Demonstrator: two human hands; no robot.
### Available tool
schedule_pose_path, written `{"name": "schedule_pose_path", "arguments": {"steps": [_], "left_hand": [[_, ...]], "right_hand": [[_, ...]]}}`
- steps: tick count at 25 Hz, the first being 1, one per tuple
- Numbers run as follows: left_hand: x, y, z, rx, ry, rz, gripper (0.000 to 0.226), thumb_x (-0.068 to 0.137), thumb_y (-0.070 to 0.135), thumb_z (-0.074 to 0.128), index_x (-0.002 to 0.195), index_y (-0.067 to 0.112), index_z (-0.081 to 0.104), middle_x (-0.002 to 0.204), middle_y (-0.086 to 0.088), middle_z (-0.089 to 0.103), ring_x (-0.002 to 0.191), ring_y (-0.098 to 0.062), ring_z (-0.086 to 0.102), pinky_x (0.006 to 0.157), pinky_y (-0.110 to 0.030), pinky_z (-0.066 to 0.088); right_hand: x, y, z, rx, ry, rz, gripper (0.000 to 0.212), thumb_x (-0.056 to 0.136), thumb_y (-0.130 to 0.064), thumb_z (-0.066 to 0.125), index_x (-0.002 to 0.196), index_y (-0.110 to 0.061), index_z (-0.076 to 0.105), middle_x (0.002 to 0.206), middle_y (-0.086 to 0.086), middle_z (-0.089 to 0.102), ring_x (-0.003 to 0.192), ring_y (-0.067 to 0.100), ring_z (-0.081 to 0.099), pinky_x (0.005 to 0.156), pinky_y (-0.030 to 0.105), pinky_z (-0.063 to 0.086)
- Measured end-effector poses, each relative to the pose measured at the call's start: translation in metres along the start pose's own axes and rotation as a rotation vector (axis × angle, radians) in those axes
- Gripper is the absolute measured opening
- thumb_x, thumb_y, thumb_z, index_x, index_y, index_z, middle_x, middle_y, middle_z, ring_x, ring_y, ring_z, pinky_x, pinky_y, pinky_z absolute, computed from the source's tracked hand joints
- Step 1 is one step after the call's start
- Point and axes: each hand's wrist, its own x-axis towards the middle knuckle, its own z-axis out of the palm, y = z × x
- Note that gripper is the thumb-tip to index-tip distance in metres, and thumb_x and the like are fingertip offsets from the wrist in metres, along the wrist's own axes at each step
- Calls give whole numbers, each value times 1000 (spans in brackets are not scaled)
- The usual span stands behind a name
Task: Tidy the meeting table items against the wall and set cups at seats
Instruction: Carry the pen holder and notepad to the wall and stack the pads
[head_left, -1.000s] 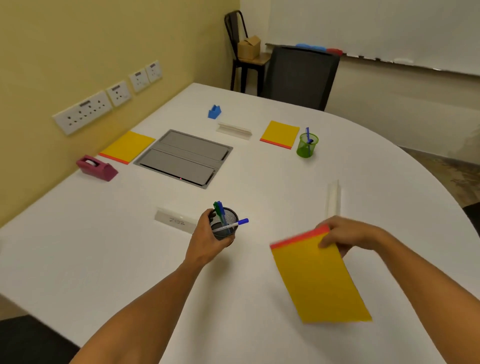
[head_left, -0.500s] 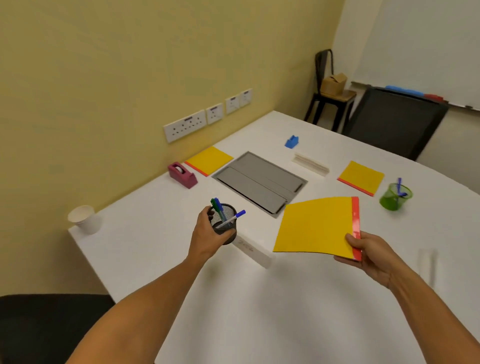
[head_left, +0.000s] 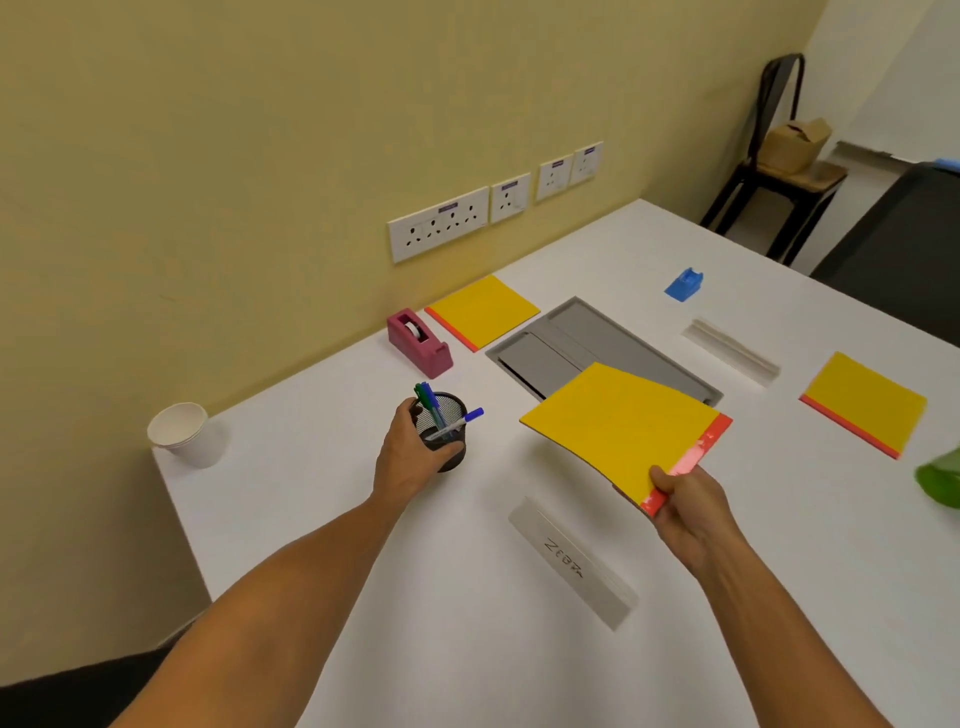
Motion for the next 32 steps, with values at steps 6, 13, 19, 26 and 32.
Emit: {"name": "schedule_pose_path", "arguments": {"steps": [6, 13, 19, 26, 32], "left_hand": [[85, -33, -1, 23, 86, -48, 102, 69, 37, 90, 149, 17, 31, 150, -6, 47, 137, -26, 46, 111, -43, 42], [152, -54, -5, 39, 252, -15, 100, 71, 37, 89, 149, 14, 31, 147, -6, 49, 134, -25, 49, 102, -32, 43], [178, -60, -3, -8, 329, -39, 110, 76, 37, 85, 157, 14, 14, 156, -9, 39, 142, -27, 40, 113, -44, 40], [140, -109, 33, 576, 370, -230, 83, 100, 46, 45, 156, -4, 8, 165, -23, 12, 154, -35, 7, 126, -44, 7], [152, -114, 33, 821, 303, -267, 89, 97, 66, 24, 157, 2, 12, 167, -19, 7, 154, -35, 4, 125, -49, 3]], "right_hand": [[73, 18, 63, 41, 31, 3, 47, 102, 7, 44, 139, -21, 48, 129, 4, 59, 97, 22, 65, 88, 46, 55], [134, 32, 111, 2, -10, 7, 45, 104, 3, 43, 142, -22, 47, 133, 4, 58, 104, 25, 63, 103, 54, 49], [174, 35, 152, 81, 20, 54, 52, 101, 8, 47, 148, -14, 41, 116, 4, 57, 81, 15, 59, 94, 37, 52], [223, 36, 205, 179, -93, 93, 42, 97, 13, 47, 136, -2, 51, 127, 21, 61, 90, 30, 64, 65, 38, 54], [260, 51, 245, 195, -75, 63, 37, 95, 14, 52, 130, 0, 53, 128, 24, 62, 107, 36, 65, 64, 37, 56]]}}
